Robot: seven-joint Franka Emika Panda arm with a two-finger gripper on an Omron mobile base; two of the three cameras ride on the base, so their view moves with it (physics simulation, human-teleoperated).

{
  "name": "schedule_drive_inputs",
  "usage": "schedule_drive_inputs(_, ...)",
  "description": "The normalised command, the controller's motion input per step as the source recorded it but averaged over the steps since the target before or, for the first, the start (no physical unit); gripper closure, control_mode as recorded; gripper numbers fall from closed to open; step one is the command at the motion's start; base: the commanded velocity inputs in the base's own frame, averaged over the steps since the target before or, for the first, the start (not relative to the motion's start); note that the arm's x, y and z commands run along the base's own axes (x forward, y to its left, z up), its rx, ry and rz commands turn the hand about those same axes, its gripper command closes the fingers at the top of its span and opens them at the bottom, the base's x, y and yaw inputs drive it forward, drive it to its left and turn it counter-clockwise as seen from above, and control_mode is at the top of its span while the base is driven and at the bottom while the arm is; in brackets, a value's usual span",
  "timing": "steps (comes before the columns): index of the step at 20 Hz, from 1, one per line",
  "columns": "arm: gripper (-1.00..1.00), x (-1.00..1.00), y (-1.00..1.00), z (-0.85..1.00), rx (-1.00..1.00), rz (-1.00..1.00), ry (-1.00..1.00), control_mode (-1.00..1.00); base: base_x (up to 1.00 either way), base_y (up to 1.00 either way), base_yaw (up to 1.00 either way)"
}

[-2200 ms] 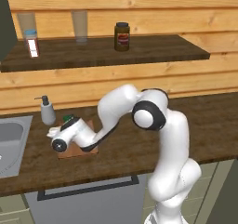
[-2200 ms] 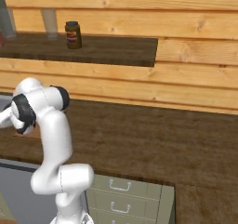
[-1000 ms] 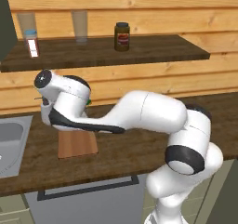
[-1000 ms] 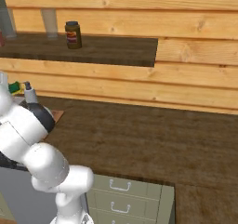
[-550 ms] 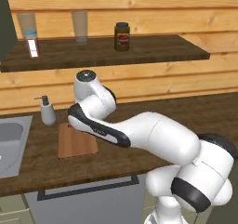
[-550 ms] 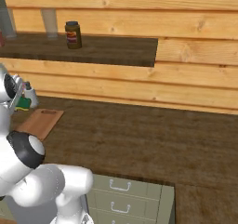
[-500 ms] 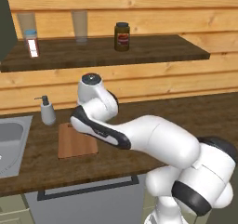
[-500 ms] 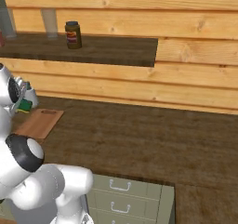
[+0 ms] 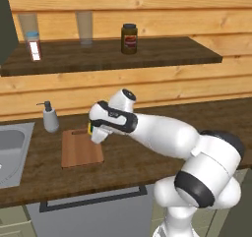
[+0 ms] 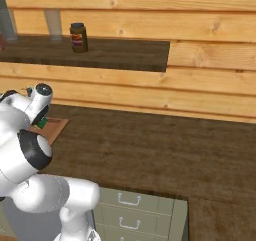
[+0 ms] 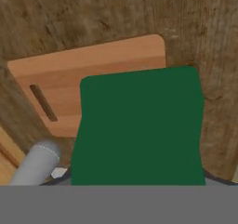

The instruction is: Pick up the sponge from the counter and clean the cutting board by briefly scrubbing or pressing down on the cutting board. Once finished, release the sponge.

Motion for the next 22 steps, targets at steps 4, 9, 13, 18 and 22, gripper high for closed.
schedule_drive_inputs(4, 1.0, 0.57, 0.16, -0.24, 0.1, -0.11, 0.26, -1.0, 0.0, 0.0, 0.0)
schedule_drive_inputs(9, 1.0, 0.26, 0.13, -0.41, 0.08, -0.08, 0.16, -1.0, 0.0, 0.0, 0.0)
schedule_drive_inputs(13, 1.0, 0.02, 0.03, -0.65, 0.02, -0.05, -0.05, -1.0, 0.0, 0.0, 0.0)
schedule_drive_inputs(18, 1.0, 0.12, -0.02, -0.73, 0.17, 0.0, -0.04, -1.0, 0.0, 0.0, 0.0)
schedule_drive_inputs(22, 1.0, 0.21, 0.0, -0.8, 0.28, 0.0, 0.0, -1.0, 0.0, 0.0, 0.0)
